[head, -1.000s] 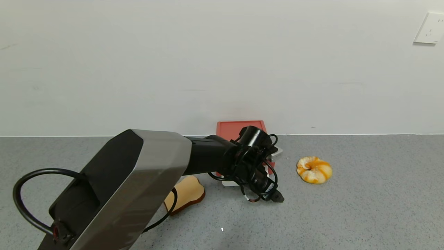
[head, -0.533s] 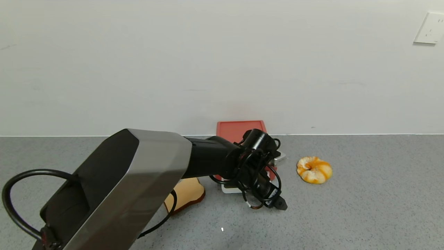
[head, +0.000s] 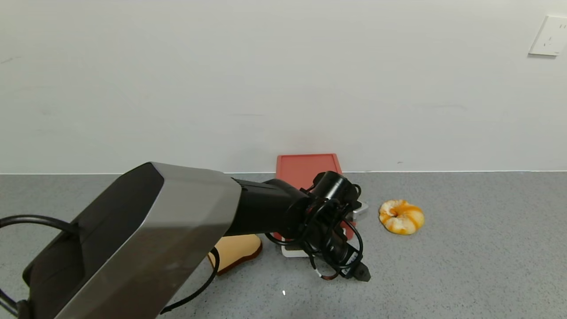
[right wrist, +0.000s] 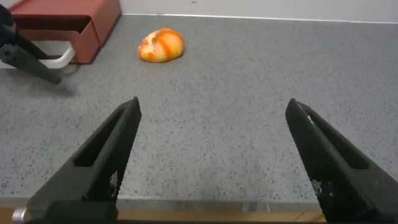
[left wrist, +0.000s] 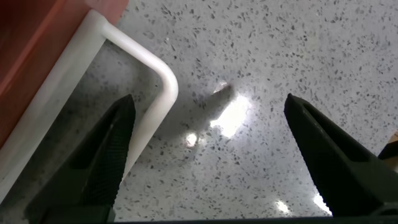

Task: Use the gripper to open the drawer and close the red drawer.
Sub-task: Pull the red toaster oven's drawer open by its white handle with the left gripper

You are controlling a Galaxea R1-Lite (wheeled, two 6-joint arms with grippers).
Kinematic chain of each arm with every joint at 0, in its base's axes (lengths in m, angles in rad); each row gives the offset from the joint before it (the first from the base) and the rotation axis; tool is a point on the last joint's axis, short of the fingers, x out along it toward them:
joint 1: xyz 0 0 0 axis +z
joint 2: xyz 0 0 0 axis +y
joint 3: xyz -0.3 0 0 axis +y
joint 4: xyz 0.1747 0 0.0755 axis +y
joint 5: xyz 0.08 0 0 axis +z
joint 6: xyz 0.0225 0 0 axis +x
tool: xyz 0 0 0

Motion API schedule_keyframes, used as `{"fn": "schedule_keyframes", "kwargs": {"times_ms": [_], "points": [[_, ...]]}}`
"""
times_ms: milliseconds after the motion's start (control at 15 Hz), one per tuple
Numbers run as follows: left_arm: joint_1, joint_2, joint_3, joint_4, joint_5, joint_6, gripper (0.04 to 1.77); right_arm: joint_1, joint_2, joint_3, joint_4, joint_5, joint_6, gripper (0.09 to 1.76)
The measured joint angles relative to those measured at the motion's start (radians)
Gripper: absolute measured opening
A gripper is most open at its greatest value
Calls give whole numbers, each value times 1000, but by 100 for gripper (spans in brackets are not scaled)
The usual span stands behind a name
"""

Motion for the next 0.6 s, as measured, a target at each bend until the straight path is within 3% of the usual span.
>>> {"fn": "schedule_keyframes", "kwargs": {"times_ms": [600], "points": [[-38, -46, 82, -6, 6, -64, 172, 0, 0, 0, 0, 0, 0, 171]]}}
